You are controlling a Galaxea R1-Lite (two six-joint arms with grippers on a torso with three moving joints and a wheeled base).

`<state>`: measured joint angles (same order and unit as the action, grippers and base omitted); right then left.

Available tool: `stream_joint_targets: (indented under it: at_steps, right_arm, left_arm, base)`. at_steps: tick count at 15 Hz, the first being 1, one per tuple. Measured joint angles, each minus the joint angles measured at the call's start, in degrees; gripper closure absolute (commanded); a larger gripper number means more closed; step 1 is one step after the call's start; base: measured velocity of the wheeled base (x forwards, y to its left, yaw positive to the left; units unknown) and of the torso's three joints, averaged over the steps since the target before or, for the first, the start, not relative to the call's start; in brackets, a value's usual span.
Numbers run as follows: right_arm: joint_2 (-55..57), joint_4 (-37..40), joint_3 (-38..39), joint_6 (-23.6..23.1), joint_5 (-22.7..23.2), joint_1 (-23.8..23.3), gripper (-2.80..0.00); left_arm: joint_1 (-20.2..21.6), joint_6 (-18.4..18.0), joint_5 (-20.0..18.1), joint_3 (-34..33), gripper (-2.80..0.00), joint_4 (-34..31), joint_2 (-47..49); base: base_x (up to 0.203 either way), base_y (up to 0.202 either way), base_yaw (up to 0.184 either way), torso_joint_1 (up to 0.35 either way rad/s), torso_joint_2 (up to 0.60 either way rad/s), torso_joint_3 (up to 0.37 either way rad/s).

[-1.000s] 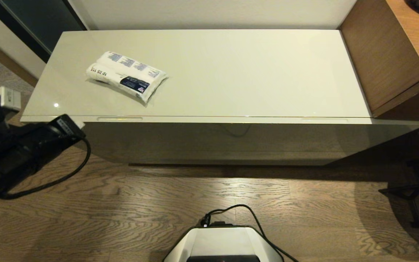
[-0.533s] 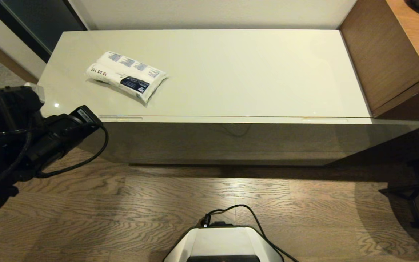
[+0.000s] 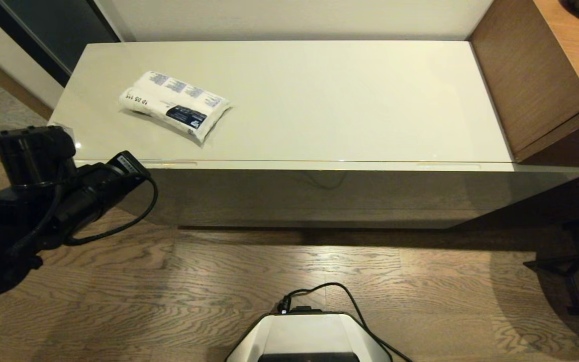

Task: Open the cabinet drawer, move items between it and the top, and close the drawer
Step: Open the drawer

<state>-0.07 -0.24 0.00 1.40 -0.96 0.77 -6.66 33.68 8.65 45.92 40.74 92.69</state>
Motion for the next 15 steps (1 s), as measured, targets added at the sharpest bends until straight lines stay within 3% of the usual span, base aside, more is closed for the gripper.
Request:
stream_joint_targets:
  at_steps: [8, 12, 15]
  right_arm:
    - [0.0, 0.0, 0.0, 0.0, 0.0, 0.0, 0.00]
    - [0.0, 0.0, 0.0, 0.0, 0.0, 0.0, 0.00]
    - [0.0, 0.0, 0.0, 0.0, 0.0, 0.0, 0.00]
  left_arm:
    - [-0.3, 1.2, 0.7, 2.0, 0.00, 0.1, 2.1]
    - [-1.3, 0.2, 0.8, 2.4, 0.00, 0.7, 3.0]
    - [-2.0, -2.7, 0.8, 2.5, 0.00, 1.0, 3.2]
  base:
    - [0.000, 0.000, 0.000, 0.000, 0.00, 0.000]
    - [0.000, 0.000, 0.000, 0.000, 0.00, 0.000]
    - [0.000, 0.000, 0.000, 0.000, 0.00, 0.000]
